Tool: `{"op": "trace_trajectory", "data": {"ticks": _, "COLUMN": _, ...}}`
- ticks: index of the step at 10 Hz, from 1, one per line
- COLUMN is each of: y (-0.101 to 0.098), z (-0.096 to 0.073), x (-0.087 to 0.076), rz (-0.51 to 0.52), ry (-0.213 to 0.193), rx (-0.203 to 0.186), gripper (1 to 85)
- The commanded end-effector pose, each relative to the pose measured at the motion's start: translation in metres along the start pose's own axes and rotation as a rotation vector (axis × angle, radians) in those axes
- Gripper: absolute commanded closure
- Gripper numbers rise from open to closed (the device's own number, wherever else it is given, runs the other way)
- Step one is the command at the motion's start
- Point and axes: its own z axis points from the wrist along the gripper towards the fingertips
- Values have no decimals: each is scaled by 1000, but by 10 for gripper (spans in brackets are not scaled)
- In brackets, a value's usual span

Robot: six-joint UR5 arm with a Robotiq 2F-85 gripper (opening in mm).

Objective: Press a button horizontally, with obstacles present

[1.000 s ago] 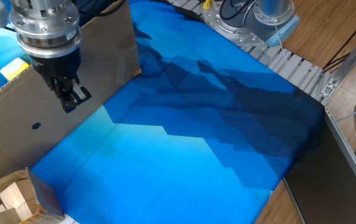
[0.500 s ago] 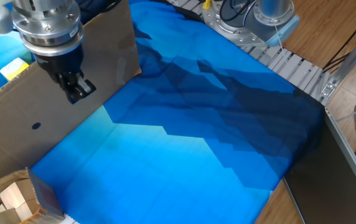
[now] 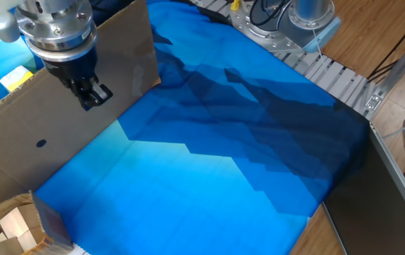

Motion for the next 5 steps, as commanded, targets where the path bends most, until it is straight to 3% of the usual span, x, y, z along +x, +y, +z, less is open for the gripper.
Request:
{"op": "trace_trajectory", "data": {"ticks": 1, "y": 32, "z": -6, "x": 6, "rz": 110, "ry": 11, "rx": -124, "gripper": 847}}
{"op": "trace_trajectory", "data": {"ticks": 5, "y": 31, "z": -3, "x": 10, "rz": 151, "ry": 8, "rx": -140, "gripper": 847}}
